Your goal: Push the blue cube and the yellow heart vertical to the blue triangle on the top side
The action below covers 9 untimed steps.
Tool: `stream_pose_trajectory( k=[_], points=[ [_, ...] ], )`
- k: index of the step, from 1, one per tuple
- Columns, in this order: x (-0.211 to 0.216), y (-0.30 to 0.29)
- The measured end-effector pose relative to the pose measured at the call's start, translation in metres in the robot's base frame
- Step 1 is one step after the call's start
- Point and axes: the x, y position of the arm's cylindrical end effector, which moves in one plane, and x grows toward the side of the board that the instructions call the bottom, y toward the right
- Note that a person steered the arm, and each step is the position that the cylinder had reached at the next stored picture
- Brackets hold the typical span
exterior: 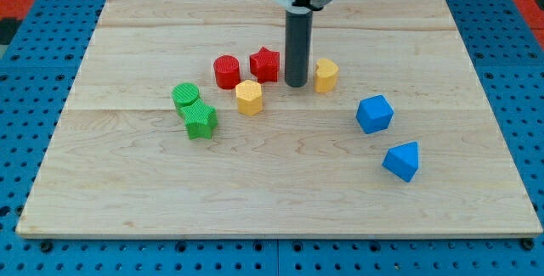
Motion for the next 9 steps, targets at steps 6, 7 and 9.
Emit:
stream_pose_trajectory(
  k=[6,7,9],
  points=[
    [-0.02,0.026],
    [-0.013,0.063],
    [0.004,-0.007]
  ],
)
